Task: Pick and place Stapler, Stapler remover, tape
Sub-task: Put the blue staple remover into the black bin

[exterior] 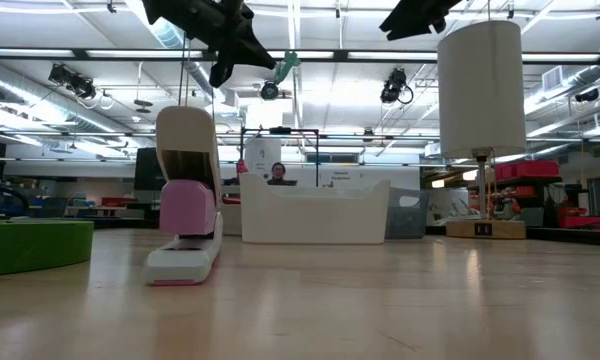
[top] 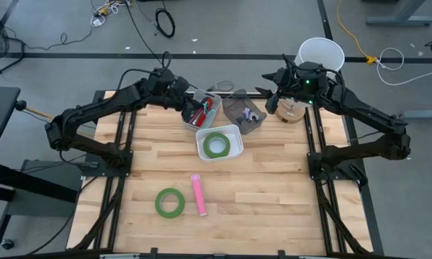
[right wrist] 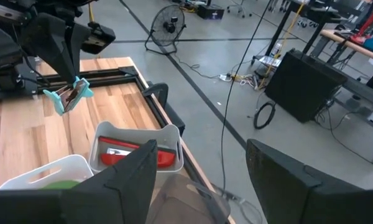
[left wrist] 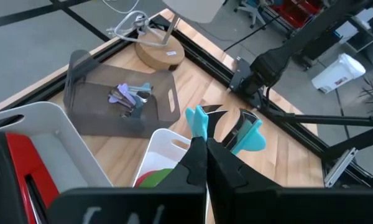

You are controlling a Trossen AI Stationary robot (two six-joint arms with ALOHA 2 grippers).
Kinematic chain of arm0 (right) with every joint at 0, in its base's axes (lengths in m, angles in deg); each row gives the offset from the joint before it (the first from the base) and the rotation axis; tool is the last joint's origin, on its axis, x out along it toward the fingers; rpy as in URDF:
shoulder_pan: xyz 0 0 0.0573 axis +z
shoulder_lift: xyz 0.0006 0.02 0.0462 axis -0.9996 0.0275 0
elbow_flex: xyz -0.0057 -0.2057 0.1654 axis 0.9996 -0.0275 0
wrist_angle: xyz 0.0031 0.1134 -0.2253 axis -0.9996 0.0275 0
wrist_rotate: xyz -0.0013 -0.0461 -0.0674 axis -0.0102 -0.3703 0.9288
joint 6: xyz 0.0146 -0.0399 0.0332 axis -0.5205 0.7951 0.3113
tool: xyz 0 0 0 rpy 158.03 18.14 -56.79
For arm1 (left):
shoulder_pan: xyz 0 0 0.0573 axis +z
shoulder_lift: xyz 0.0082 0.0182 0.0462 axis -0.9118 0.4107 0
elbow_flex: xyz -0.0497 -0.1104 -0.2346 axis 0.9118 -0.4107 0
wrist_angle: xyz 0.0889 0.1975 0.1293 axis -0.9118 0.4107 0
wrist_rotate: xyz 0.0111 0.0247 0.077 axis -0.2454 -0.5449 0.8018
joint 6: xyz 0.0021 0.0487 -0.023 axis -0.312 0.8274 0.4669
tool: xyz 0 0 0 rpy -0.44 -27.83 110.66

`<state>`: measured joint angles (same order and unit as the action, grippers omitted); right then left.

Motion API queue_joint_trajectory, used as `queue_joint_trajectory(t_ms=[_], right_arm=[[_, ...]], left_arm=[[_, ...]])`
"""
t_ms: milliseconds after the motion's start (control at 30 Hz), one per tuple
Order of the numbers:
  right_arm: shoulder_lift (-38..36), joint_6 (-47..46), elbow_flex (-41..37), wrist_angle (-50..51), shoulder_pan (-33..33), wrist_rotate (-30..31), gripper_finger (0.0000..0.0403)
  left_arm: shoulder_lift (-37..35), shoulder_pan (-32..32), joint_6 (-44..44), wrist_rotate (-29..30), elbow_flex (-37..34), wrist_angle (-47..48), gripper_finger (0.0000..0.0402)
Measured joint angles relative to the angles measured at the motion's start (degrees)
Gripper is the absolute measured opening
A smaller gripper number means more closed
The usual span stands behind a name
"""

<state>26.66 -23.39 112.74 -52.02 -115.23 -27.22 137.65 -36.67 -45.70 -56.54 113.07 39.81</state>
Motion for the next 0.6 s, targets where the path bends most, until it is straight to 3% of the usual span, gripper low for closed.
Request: queue_joint_trajectory(t_ms=[600], right_arm=[[0.0, 0.0, 0.0, 0.1, 0.0, 0.0, 0.0245]], left_arm=[[0.0, -0.6, 1.1, -0.4, 0.0, -2.3, 0.0]])
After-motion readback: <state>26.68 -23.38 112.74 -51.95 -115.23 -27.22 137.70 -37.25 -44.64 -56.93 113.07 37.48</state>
